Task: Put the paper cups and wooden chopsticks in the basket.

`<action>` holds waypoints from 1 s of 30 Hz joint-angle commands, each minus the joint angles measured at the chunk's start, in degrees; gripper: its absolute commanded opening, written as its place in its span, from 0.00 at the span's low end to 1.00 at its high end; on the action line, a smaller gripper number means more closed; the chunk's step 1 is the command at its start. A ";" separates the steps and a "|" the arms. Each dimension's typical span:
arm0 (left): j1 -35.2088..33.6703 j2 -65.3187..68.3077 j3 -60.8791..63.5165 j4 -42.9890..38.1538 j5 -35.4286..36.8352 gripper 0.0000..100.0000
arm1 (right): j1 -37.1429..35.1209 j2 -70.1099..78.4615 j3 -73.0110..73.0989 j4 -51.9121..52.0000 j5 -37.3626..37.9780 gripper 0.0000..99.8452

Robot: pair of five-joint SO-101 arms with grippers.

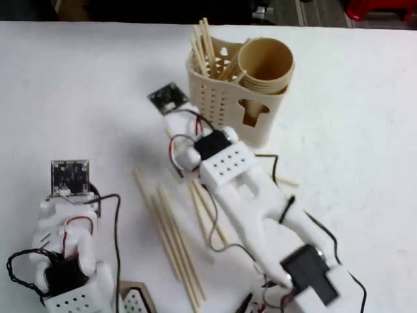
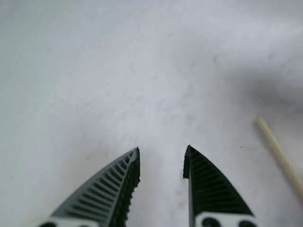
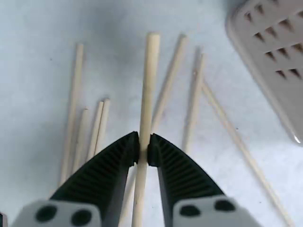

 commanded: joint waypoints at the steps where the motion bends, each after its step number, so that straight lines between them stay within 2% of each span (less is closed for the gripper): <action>1: -0.57 -0.57 -0.09 -0.35 -0.35 0.17 | 0.66 -8.66 -6.77 2.42 0.62 0.02; 14: -0.57 -0.57 -0.09 -0.35 -0.35 0.17 | 3.91 -15.25 -31.82 0.75 0.53 0.02; 23: -0.57 -0.57 -0.09 -0.35 -0.35 0.17 | 11.30 -14.90 -35.08 -20.35 0.53 0.02; 30: -0.57 -0.57 -0.09 -0.35 -0.35 0.17 | 16.84 -6.99 -34.90 -36.09 0.62 0.02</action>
